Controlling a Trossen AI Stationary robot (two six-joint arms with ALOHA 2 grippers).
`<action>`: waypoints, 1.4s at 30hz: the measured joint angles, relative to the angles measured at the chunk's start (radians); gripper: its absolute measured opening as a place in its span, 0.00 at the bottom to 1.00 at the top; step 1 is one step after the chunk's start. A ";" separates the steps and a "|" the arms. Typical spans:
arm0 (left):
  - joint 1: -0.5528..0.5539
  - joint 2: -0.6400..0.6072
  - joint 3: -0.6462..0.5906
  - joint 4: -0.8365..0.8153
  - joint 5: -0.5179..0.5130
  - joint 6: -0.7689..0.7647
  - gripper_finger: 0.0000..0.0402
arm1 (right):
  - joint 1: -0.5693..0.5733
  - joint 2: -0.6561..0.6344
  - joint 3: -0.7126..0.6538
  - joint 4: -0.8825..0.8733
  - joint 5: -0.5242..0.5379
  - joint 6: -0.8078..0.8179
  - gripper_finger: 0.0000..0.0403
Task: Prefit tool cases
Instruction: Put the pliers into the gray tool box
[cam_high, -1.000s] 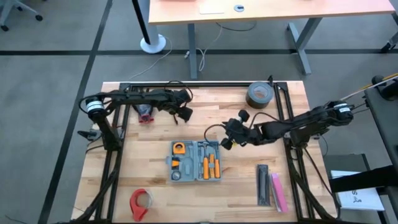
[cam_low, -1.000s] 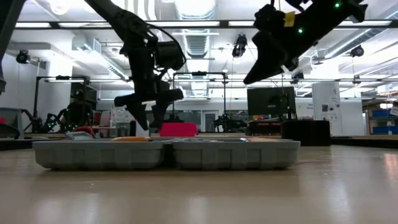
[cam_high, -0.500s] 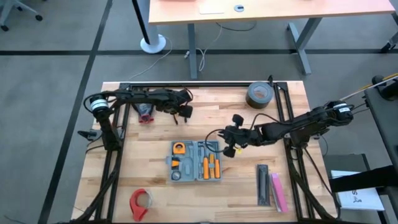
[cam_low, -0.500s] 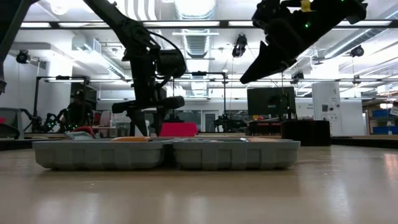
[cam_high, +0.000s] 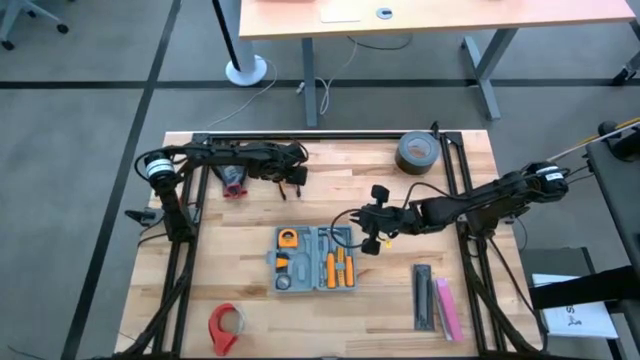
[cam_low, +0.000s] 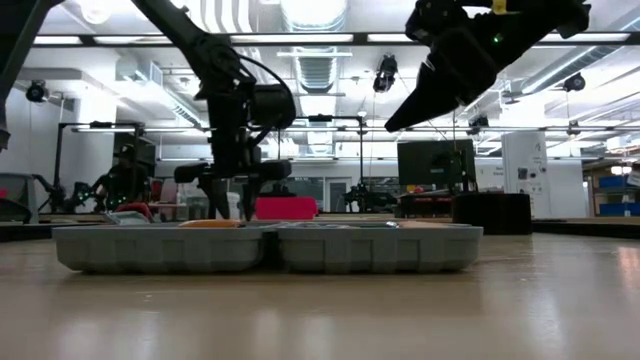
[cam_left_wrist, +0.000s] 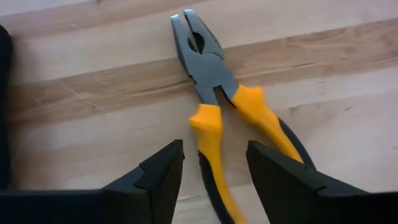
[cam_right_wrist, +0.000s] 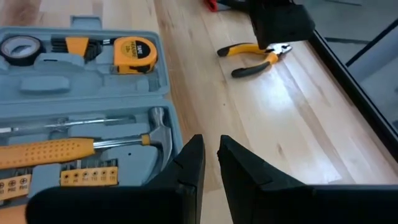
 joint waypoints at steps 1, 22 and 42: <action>0.002 0.000 -0.002 0.000 0.000 0.000 0.47 | 0.000 0.000 0.000 0.003 0.000 -0.002 0.08; -0.010 0.000 -0.042 0.004 0.100 -0.032 0.46 | 0.004 -0.003 0.000 0.048 -0.056 0.002 0.08; -0.035 0.000 -0.075 0.006 0.137 -0.062 0.37 | 0.009 -0.005 0.000 0.048 -0.082 0.013 0.08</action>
